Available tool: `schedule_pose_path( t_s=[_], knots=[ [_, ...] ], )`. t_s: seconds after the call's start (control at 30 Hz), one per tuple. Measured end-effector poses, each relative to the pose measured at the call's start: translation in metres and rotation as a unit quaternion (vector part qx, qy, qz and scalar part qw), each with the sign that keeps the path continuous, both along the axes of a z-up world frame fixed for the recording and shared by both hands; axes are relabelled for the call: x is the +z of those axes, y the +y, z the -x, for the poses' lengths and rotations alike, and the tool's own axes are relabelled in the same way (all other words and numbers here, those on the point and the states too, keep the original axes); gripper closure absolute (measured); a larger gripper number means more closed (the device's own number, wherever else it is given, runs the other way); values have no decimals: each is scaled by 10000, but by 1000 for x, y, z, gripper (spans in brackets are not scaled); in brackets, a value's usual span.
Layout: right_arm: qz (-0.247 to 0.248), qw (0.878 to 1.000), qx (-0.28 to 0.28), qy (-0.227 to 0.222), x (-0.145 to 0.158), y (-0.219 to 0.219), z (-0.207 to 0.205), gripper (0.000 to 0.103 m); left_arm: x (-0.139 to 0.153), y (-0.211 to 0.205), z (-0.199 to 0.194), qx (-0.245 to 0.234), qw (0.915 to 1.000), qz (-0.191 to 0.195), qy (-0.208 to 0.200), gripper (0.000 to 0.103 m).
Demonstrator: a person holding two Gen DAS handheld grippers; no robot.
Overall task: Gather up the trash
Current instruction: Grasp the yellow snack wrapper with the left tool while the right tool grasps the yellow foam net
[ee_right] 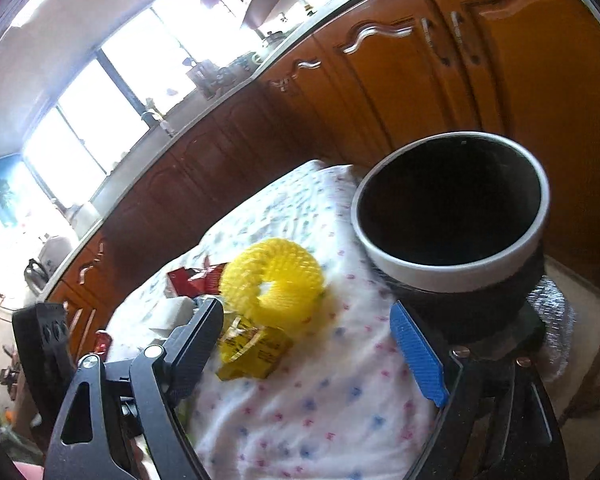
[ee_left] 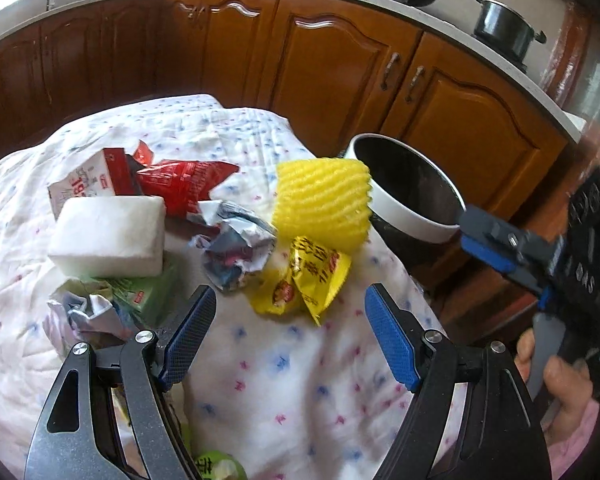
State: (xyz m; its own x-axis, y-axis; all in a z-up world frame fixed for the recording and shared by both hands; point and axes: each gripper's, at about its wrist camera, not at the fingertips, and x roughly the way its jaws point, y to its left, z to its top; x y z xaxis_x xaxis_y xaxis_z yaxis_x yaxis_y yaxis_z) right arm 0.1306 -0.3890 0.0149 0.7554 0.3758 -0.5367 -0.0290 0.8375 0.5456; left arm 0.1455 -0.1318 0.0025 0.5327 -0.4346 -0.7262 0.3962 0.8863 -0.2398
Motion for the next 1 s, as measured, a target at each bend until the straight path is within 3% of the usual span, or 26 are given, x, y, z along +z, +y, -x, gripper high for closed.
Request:
schedule_pose_path(
  t_s=[0.13,0.4,0.5,0.53,0.6,0.7,0.83,0.87,1.0],
  knots=[
    [-222,9993,301,93,-2,7,-22,49,-5,-5,1,-114,9999,95,31,25],
    [-545,9942,833,397,-20,28,-70,69,-20,-28,-14,-200,9996,-126,152,31],
    [-425,9943,850,486,-23,33,-77,92,-27,-31,-22,-153,9994,-182,257,41],
    [-429,9945,841,446,-21,33,-75,92,-29,-31,-24,-144,9993,-178,292,45],
    [-394,9952,826,342,-17,30,-67,92,-31,-31,-27,-155,9991,-170,358,67],
    [-344,9962,757,248,-11,20,-54,93,-34,-31,-28,-151,9991,-167,369,79],
    [-380,9976,563,129,-5,2,-40,93,-30,-33,-25,-204,9993,-119,290,84],
    [-387,9979,505,97,-3,-3,-36,93,-28,-34,-23,-221,9994,-106,254,89],
    [-349,9988,343,-43,6,-19,-21,94,-17,-36,-19,-240,9996,-55,122,91]
  ],
)
